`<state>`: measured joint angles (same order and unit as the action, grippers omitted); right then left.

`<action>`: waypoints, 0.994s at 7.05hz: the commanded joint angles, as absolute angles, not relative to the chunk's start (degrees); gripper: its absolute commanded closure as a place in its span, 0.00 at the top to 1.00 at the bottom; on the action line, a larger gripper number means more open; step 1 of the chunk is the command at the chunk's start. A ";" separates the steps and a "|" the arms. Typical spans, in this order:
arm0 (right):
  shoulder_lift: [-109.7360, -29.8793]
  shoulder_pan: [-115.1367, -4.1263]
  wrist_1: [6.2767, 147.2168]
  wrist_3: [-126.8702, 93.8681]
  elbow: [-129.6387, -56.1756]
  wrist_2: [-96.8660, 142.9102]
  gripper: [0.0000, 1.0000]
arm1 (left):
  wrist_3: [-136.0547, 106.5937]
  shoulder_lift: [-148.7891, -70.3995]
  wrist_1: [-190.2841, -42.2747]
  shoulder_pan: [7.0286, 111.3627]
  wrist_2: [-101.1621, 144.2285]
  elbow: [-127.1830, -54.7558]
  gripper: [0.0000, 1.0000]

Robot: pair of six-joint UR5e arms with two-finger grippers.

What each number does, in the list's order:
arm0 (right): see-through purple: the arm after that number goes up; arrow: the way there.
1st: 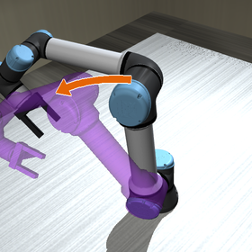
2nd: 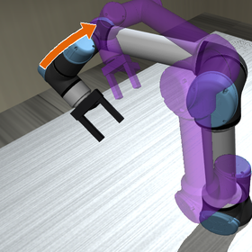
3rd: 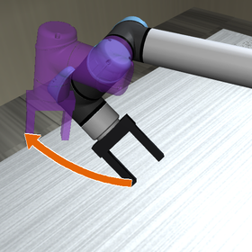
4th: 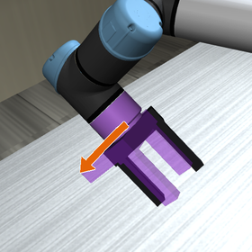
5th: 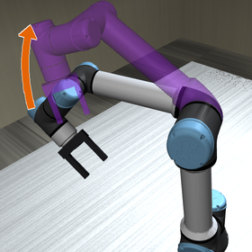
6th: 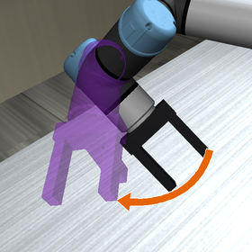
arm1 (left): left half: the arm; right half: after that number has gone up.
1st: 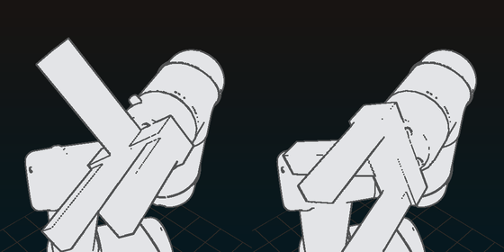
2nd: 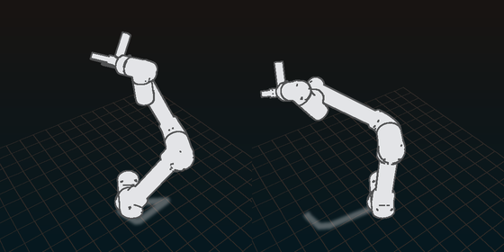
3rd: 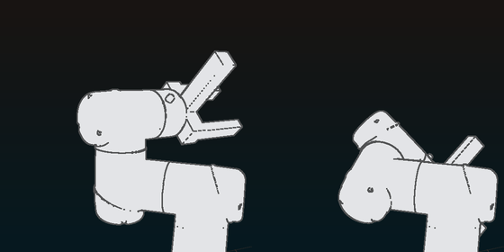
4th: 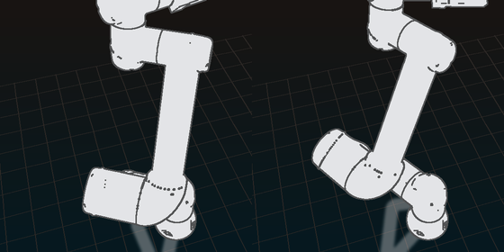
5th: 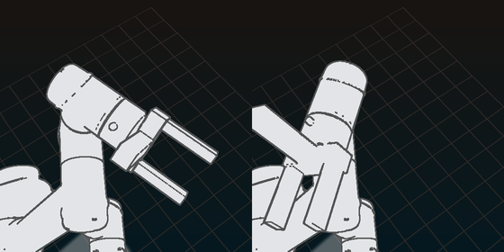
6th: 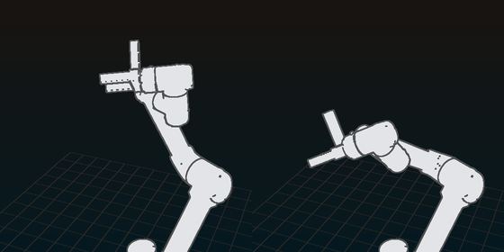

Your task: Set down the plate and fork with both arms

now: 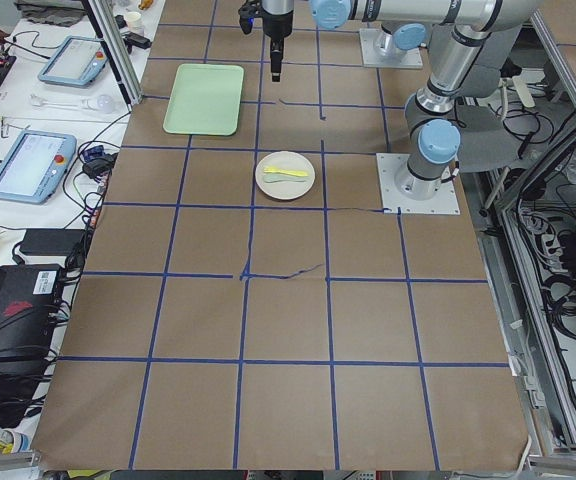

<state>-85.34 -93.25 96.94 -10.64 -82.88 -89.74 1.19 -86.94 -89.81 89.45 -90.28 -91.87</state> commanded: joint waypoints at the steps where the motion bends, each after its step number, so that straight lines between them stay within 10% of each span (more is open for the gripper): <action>1: -85.34 -93.25 96.94 -10.63 -82.88 -89.65 1.00 | 1.32 -87.01 -89.82 89.39 -90.44 -92.28 1.00; 7: -85.34 -93.16 97.03 -10.63 -82.88 -89.65 1.00 | -0.35 -87.63 -89.12 89.65 -90.26 -93.69 1.00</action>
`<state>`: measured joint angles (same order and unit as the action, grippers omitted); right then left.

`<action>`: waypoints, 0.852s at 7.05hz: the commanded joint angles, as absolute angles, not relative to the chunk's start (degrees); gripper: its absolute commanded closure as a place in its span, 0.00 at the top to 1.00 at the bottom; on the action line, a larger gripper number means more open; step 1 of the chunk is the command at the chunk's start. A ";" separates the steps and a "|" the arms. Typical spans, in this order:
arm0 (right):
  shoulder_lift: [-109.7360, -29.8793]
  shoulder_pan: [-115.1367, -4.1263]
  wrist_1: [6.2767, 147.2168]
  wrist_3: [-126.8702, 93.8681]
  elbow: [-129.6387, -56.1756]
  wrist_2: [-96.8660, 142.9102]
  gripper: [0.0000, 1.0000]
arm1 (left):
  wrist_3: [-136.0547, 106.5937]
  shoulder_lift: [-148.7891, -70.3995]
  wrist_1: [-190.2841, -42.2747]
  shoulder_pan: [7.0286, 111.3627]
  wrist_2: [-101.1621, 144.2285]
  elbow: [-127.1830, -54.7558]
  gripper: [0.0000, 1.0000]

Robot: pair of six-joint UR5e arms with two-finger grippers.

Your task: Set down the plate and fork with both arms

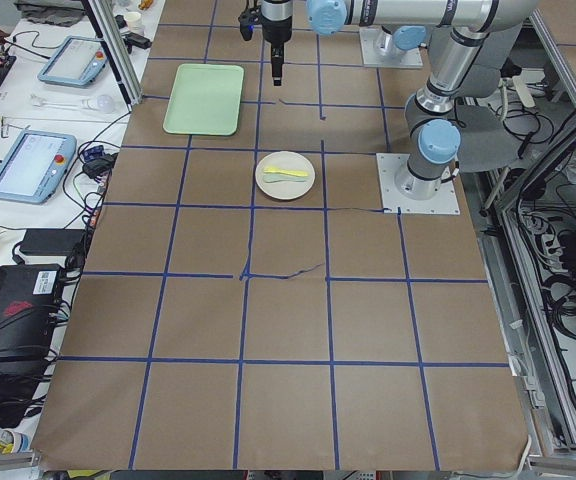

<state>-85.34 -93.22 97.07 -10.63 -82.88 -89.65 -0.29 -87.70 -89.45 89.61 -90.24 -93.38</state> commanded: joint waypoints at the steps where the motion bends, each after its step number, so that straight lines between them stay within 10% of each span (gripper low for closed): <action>1: -85.34 -93.16 97.03 -10.63 -82.88 -89.65 1.00 | -0.53 -87.89 -89.21 89.65 -90.61 -94.04 1.00; 6: -85.25 -92.99 96.86 -10.63 -82.88 -89.82 1.00 | 0.35 -88.33 -89.12 89.38 -90.79 -93.96 1.00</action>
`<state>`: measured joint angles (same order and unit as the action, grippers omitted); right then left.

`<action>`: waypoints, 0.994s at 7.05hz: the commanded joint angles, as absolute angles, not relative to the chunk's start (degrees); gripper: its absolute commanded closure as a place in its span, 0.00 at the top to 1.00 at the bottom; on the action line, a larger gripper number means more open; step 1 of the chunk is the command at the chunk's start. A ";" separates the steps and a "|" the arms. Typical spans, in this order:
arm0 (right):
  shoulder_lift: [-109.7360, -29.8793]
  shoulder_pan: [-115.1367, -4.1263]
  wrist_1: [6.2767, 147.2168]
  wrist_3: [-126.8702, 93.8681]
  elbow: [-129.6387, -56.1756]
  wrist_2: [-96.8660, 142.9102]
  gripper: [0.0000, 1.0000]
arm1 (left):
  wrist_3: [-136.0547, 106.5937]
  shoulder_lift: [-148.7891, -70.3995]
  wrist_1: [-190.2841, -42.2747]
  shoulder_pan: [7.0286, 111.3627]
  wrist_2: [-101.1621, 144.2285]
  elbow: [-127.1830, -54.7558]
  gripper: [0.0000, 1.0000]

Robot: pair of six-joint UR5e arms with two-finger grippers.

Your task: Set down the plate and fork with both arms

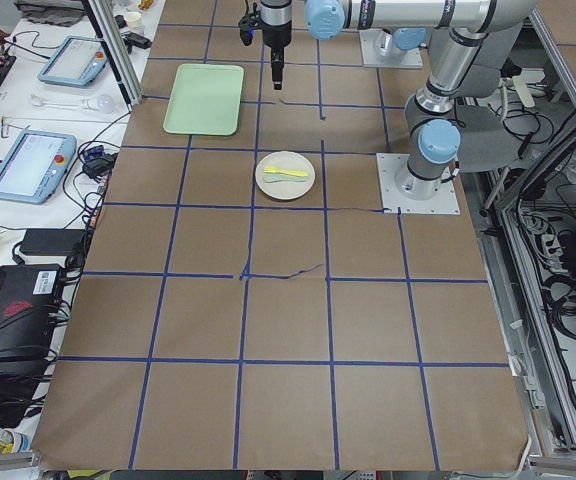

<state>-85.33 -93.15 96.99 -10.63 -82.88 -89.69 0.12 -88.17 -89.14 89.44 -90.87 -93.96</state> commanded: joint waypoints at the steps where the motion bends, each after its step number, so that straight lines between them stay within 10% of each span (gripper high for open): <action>1: -85.34 -93.25 96.94 -10.63 -82.88 -89.74 1.00 | 0.44 -88.24 -89.12 89.38 -90.97 -93.96 1.00; 7: -85.25 -93.34 97.12 -10.63 -82.88 -89.65 1.00 | 0.26 -87.89 -87.19 88.86 -90.88 -94.04 1.00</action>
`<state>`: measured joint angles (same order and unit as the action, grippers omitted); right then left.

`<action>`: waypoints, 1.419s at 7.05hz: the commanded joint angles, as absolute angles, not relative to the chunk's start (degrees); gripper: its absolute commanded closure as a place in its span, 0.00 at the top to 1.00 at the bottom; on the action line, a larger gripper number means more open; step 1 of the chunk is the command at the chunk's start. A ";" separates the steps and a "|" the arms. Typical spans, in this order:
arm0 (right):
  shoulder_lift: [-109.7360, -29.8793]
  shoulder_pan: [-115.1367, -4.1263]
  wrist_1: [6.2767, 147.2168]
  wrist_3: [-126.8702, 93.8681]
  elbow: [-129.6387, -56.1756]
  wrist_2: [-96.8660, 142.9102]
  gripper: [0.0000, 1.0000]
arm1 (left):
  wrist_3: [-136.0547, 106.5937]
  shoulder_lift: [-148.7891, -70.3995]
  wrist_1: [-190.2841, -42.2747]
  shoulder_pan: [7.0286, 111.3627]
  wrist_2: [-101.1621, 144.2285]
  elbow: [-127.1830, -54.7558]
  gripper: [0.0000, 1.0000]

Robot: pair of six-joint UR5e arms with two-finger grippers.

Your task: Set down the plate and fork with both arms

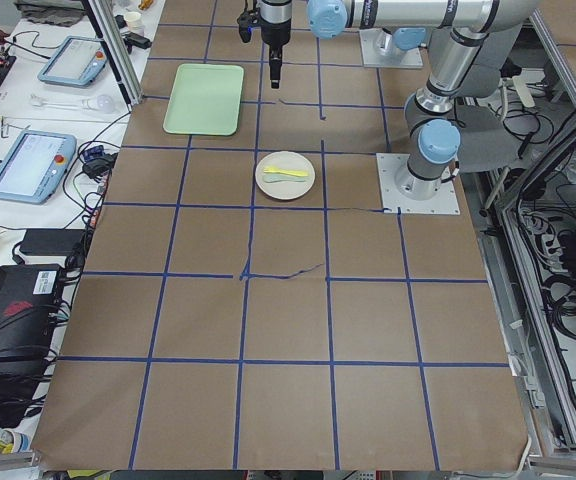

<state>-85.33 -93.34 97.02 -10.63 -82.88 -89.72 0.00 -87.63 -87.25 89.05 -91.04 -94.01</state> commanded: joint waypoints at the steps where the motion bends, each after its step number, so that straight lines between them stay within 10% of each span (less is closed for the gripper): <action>1: -85.25 -93.34 97.12 -10.63 -82.88 -89.65 1.00 | 0.61 -88.06 -87.19 87.64 -90.70 -94.04 1.00; 10: -85.25 -93.34 97.12 -10.63 -82.88 -89.65 1.00 | 15.20 -91.92 -81.94 67.08 -90.09 -101.93 1.00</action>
